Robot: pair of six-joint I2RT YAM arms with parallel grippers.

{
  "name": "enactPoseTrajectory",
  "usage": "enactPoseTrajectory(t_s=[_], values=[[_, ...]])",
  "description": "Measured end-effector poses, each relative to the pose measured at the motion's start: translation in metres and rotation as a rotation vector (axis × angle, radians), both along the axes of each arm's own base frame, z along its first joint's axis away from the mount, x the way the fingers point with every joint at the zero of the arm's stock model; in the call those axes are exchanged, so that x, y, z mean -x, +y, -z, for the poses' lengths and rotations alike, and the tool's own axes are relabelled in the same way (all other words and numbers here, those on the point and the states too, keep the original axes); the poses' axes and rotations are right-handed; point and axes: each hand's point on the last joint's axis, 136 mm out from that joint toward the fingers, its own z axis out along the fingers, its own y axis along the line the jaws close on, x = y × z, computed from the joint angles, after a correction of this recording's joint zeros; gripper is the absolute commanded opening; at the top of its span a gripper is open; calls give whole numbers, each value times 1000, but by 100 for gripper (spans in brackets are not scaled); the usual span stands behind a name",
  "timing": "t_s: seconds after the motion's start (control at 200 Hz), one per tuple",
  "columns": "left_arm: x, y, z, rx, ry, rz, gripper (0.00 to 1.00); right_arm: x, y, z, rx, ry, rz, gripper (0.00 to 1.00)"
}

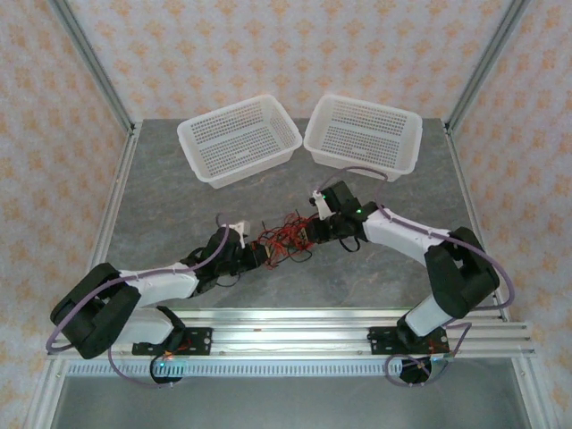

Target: Untangle the cables

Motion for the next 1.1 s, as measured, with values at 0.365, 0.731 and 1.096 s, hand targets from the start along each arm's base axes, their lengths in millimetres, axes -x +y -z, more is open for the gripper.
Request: enactPoseTrajectory(t_s=[0.365, 0.731, 1.096], values=[[7, -6, 1, 174, 86, -63, 0, 20, -12, -28, -259, -145, 146, 49], [5, -11, -5, 334, 128, -125, 0, 55, -8, -30, -424, -239, 144, 59], [2, -15, -17, 405, 123, -136, 0, 50, 13, 3, -416, -212, 207, 59]])
